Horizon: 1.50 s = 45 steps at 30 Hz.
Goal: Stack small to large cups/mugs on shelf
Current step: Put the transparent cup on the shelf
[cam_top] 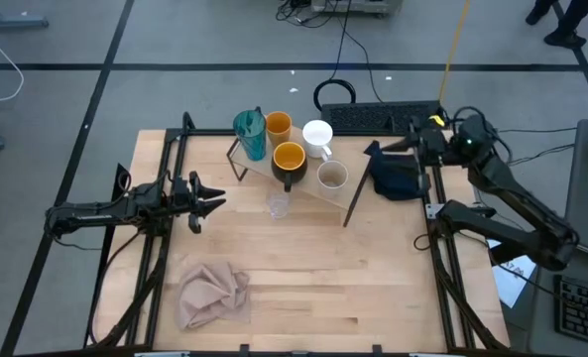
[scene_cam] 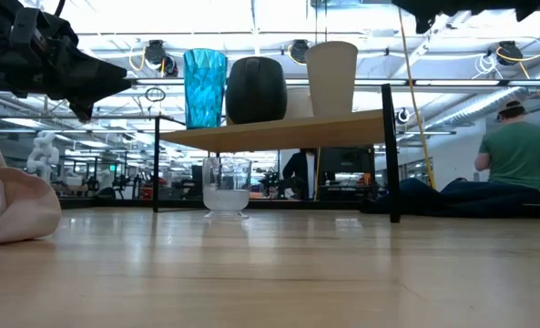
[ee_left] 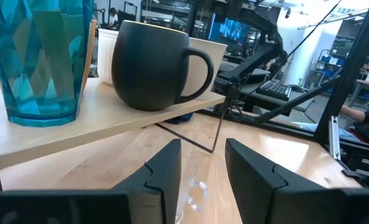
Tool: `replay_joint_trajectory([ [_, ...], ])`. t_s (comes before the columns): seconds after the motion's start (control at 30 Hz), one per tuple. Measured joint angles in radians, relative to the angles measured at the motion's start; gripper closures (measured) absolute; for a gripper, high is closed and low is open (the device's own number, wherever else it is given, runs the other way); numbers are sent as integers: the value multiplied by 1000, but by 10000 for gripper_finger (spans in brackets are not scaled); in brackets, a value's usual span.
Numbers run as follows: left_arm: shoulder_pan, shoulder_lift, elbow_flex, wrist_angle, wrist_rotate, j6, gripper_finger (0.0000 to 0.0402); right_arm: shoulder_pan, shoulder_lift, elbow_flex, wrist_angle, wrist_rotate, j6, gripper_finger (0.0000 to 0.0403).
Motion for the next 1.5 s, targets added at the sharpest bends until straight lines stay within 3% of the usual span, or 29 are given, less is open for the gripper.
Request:
replay_joint_trajectory([
  [0.13,0,0,0,0,29,-1,277,46,-17,0,-49,91,19,250],
  [0.37,0,0,0,0,60,-1,277,106,-50,0,-261,303,-15,250],
  [0.57,0,0,0,0,60,3,277,156,-82,-3,-449,426,32,250],
  [0.8,0,0,0,0,60,4,277,315,-85,-178,-218,503,123,250],
  [1.03,0,7,0,2,38,-48,277,458,-85,-304,87,565,97,250],
  [1.27,-7,60,0,63,51,-101,277,564,-87,-319,230,561,40,250],
  [1.5,-79,198,0,104,47,-130,277,599,-84,-319,325,560,21,250],
])
